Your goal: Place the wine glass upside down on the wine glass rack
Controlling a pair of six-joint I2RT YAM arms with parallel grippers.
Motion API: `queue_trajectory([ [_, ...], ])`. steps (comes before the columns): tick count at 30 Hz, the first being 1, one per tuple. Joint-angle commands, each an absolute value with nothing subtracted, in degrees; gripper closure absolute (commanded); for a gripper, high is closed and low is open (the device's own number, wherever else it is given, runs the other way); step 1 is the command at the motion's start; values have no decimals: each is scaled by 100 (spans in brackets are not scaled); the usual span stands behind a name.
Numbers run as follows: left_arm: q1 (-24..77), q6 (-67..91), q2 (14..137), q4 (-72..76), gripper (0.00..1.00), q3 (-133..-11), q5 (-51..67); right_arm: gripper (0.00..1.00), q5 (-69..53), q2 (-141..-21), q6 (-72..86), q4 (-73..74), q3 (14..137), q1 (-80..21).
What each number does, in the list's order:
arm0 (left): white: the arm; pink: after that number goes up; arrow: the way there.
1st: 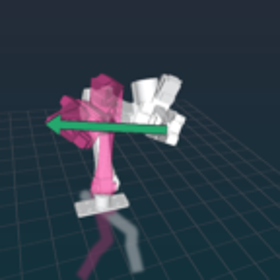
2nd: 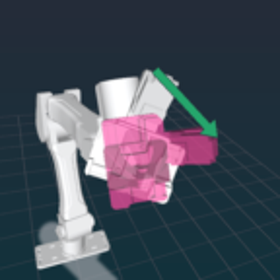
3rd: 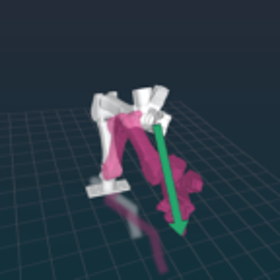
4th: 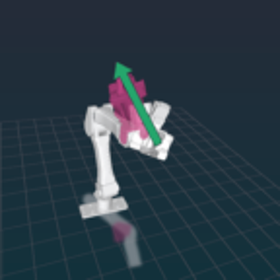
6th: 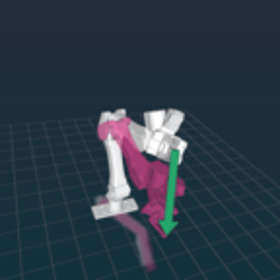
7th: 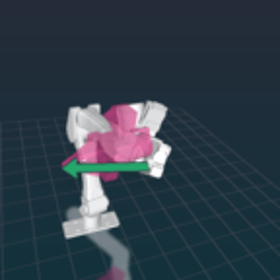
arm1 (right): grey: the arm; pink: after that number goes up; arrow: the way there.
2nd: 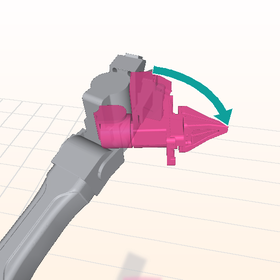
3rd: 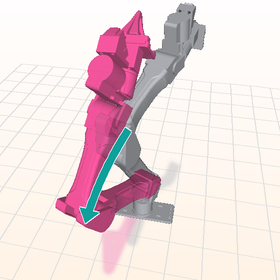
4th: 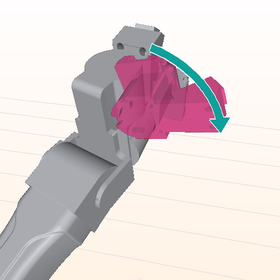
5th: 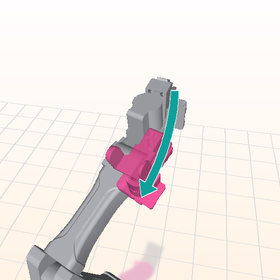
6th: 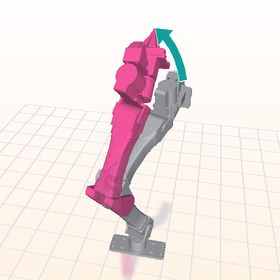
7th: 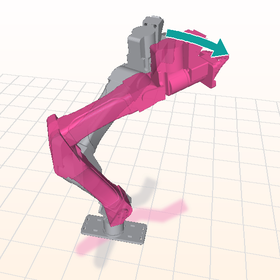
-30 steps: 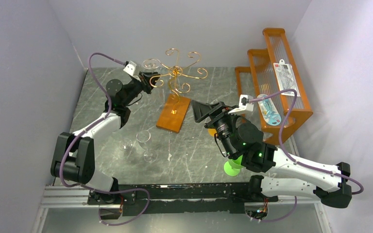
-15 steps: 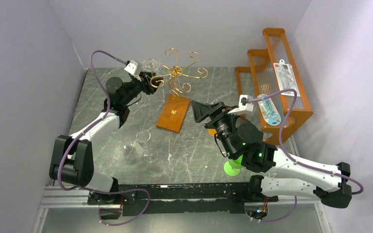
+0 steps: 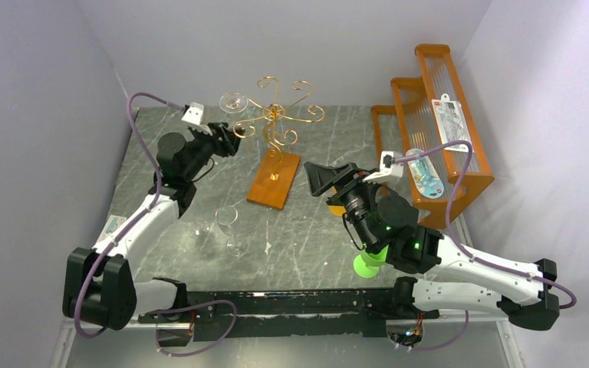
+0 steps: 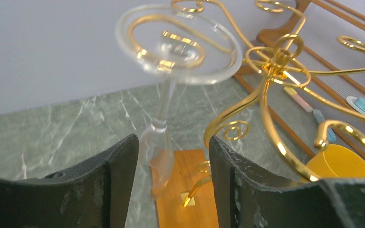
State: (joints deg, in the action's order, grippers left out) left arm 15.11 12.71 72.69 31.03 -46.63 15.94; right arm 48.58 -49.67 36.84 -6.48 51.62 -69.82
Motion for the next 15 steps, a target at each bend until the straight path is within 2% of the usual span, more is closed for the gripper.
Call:
queue_trajectory([
  [1, 1546, 1455, 6822, 2412, 38, -4459, 917, 24, 5006, -4860, 3820, -114, 5229, -6970],
  [7, 1540, 1600, 6302, 1427, 27, -4601, 437, 21, 4902, -4906, 3586, 591, 5498, -6977],
  [11, 1542, 1882, 5926, 128, 12, -4935, -306, 20, 4777, -5066, 3482, 1318, 5831, -6971],
  [15, 1544, 1998, 5371, -1040, 4, -5133, -638, 20, 4169, -5364, 3129, 1780, 6082, -6970],
])
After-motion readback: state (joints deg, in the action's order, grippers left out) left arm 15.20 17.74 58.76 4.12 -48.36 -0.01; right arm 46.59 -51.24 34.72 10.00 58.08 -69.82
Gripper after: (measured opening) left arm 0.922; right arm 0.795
